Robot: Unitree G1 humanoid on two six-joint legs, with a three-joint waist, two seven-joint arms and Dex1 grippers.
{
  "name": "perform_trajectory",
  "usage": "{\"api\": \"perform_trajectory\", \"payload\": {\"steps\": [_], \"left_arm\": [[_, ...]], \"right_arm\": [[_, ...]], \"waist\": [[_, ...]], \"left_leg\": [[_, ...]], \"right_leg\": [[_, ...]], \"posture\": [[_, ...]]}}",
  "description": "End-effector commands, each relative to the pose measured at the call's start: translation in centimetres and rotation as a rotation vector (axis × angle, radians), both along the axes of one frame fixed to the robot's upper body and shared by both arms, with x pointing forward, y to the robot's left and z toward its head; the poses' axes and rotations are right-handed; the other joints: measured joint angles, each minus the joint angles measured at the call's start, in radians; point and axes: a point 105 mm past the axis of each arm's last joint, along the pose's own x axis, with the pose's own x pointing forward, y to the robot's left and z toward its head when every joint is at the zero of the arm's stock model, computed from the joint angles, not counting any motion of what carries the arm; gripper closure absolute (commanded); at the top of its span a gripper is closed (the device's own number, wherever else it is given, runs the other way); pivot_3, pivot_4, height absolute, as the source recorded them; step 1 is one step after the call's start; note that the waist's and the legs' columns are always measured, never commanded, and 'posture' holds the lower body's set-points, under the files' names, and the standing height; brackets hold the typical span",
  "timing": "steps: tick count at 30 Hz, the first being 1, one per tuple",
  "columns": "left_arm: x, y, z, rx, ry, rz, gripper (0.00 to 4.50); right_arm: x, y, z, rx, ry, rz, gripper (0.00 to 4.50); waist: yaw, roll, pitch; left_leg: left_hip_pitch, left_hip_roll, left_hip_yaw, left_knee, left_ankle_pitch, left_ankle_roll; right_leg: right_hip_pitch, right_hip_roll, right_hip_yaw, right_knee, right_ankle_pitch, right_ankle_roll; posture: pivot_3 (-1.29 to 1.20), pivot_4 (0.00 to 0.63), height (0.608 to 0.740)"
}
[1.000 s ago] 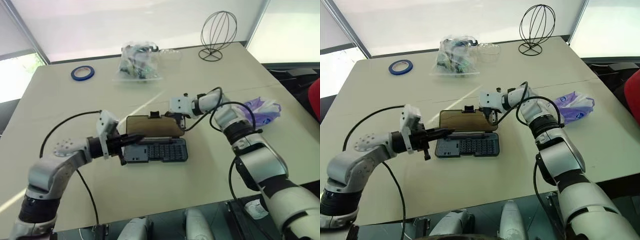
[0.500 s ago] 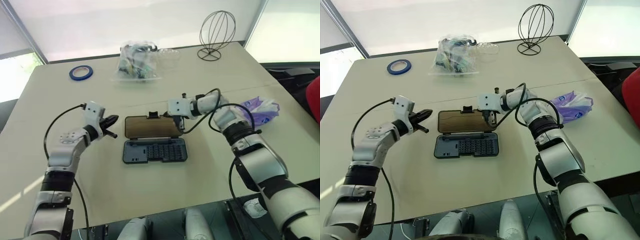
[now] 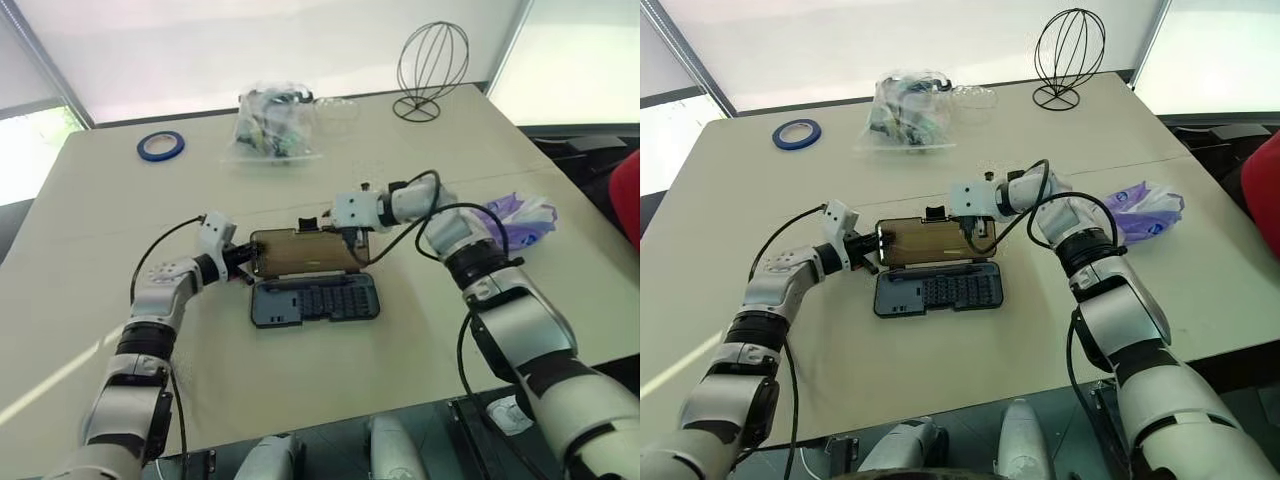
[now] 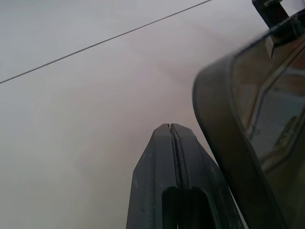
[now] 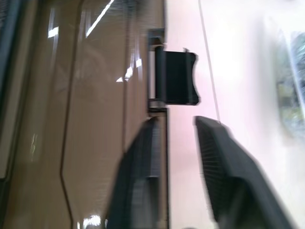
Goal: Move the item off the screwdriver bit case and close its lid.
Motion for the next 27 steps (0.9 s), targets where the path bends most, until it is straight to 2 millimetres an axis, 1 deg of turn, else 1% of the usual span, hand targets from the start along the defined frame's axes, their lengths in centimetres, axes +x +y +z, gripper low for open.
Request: {"api": "perform_trajectory", "payload": {"steps": [1, 3, 4, 6, 8, 10, 11, 13, 14, 15, 17, 20, 22, 23, 25, 26, 27], "left_arm": [[0.6, -0.3, 1.1, -0.015, -0.038, -0.029, 4.50], [0.8, -0.5, 1.0, -0.026, -0.025, -0.041, 4.50], [0.8, -0.6, 0.9, -0.027, -0.019, -0.050, 4.50], [0.9, -0.7, 0.9, -0.024, -0.017, -0.067, 4.50], [0.8, -0.8, 1.1, -0.028, -0.013, -0.094, 4.50], [0.6, -1.0, 1.4, -0.033, -0.013, -0.126, 4.50], [0.4, -1.1, 1.7, -0.039, -0.009, -0.156, 4.50], [-0.1, -1.5, 2.6, -0.046, -0.009, -0.224, 4.50], [-0.4, -1.7, 2.9, -0.048, -0.009, -0.257, 4.50], [-0.9, -2.1, 3.5, -0.051, -0.007, -0.308, 4.50], [-2.0, -3.0, 4.6, -0.055, -0.007, -0.414, 4.50], [-5.0, -4.4, 6.3, -0.024, -0.001, -0.619, 4.50], [-6.7, -5.1, 6.7, 0.026, -0.012, -0.705, 4.50], [-7.6, -5.5, 6.7, 0.049, -0.013, -0.747, 4.50], [-10.6, -5.9, 5.7, 0.128, 0.018, -0.874, 4.50], [-12.0, -5.8, 5.0, 0.163, 0.029, -0.912, 4.50], [-12.8, -5.7, 4.5, 0.184, 0.036, -0.933, 4.50]], "right_arm": [[-0.4, 0.9, 1.9, 0.052, -0.051, 0.021, 1.59], [-0.9, 1.1, 2.5, 0.051, -0.084, 0.027, 0.61], [-1.4, 1.2, 3.5, 0.068, -0.101, 0.033, 0.10], [-2.8, 1.0, 5.7, 0.097, -0.137, 0.048, 0.10], [-4.9, 0.3, 8.1, 0.119, -0.158, 0.059, 0.10], [-7.0, -0.4, 9.6, 0.138, -0.153, 0.069, 0.10], [-8.5, -1.0, 10.6, 0.161, -0.131, 0.077, 0.10], [-11.2, -2.1, 11.8, 0.188, -0.082, 0.084, 0.10], [-12.0, -2.6, 12.1, 0.196, -0.063, 0.077, 0.10], [-12.4, -3.2, 12.3, 0.200, -0.052, 0.052, 0.10], [-12.5, -4.7, 12.7, 0.208, -0.046, -0.023, 0.10], [-11.6, -7.0, 12.7, 0.209, -0.056, -0.149, 0.10], [-11.3, -7.6, 12.5, 0.212, -0.052, -0.181, 0.10], [-11.2, -7.7, 12.3, 0.215, -0.045, -0.188, 0.10], [-11.2, -7.8, 11.6, 0.221, -0.024, -0.201, 0.10], [-11.2, -7.7, 10.7, 0.221, 0.003, -0.206, 0.10], [-11.3, -7.7, 10.1, 0.220, 0.020, -0.209, 0.10]], "waist": [[0.000, 0.000, 0.000], [0.000, 0.000, 0.000], [0.001, 0.000, 0.000], [0.002, 0.000, 0.000], [0.006, 0.000, 0.000], [0.010, -0.001, 0.000], [0.012, -0.001, 0.000], [0.021, -0.001, 0.000], [0.024, -0.001, 0.000], [0.026, -0.001, 0.000], [0.028, -0.002, 0.000], [0.035, -0.003, 0.001], [0.035, -0.003, 0.001], [0.034, -0.003, 0.001], [0.032, -0.003, 0.001], [0.027, -0.003, 0.001], [0.026, -0.003, 0.001]], "left_leg": [[0.000, 0.000, 0.000, 0.000, 0.000, 0.000], [0.000, 0.000, 0.000, 0.000, 0.000, 0.000], [0.000, 0.000, 0.000, 0.000, 0.000, 0.000], [-0.001, 0.000, 0.000, 0.001, 0.000, 0.000], [-0.006, -0.001, -0.002, 0.002, 0.000, 0.000], [-0.017, -0.001, -0.003, 0.008, 0.000, 0.000], [-0.018, -0.001, -0.003, 0.015, 0.000, 0.000], [-0.020, -0.002, -0.003, 0.016, 0.000, 0.001], [-0.020, -0.002, -0.002, 0.016, 0.000, 0.001], [-0.021, -0.002, -0.002, 0.015, -0.001, 0.001], [-0.023, -0.003, -0.002, 0.015, -0.001, 0.001], [-0.025, -0.004, -0.002, 0.018, -0.001, 0.002], [-0.025, -0.004, -0.002, 0.018, -0.001, 0.002], [-0.024, -0.004, -0.001, 0.017, -0.001, 0.002], [-0.024, -0.004, -0.001, 0.016, -0.001, 0.002], [-0.024, -0.004, 0.000, 0.016, -0.001, 0.002], [-0.024, -0.004, 0.001, 0.016, -0.001, 0.002]], "right_leg": [[0.000, 0.000, 0.000, 0.000, 0.000, 0.000], [0.000, 0.000, 0.000, 0.000, 0.000, 0.000], [0.000, 0.000, 0.000, 0.000, 0.000, 0.000], [-0.001, 0.000, 0.000, 0.000, 0.000, 0.000], [-0.004, 0.000, -0.001, 0.001, 0.000, 0.000], [-0.014, -0.001, -0.001, 0.003, 0.000, 0.000], [-0.015, -0.001, -0.002, 0.005, 0.000, 0.000], [-0.017, -0.002, -0.002, 0.007, 0.000, 0.000], [-0.017, -0.002, -0.002, 0.007, 0.000, 0.000], [-0.017, -0.002, -0.002, 0.007, 0.000, 0.000], [-0.017, -0.002, -0.002, 0.008, 0.000, 0.000], [-0.016, -0.003, -0.001, 0.008, 0.000, 0.000], [-0.017, -0.004, -0.001, 0.009, 0.000, 0.000], [-0.018, -0.004, -0.001, 0.012, 0.000, 0.000], [-0.019, -0.004, -0.001, 0.013, 0.000, 0.000], [-0.019, -0.005, -0.001, 0.013, 0.000, 0.000], [-0.019, -0.005, 0.000, 0.014, 0.000, 0.000]], "posture": [[0.00, 0.150, 0.740], [0.00, 0.150, 0.740], [0.00, 0.150, 0.740], [0.00, 0.150, 0.740], [0.00, 0.150, 0.740], [0.00, 0.150, 0.740], [0.00, 0.150, 0.740], [0.00, 0.150, 0.740], [0.00, 0.150, 0.740], [0.00, 0.150, 0.740], [0.00, 0.150, 0.740], [0.00, 0.150, 0.740], [0.00, 0.150, 0.740], [0.00, 0.150, 0.740], [0.00, 0.150, 0.740], [0.00, 0.150, 0.740], [0.00, 0.150, 0.740]]}}
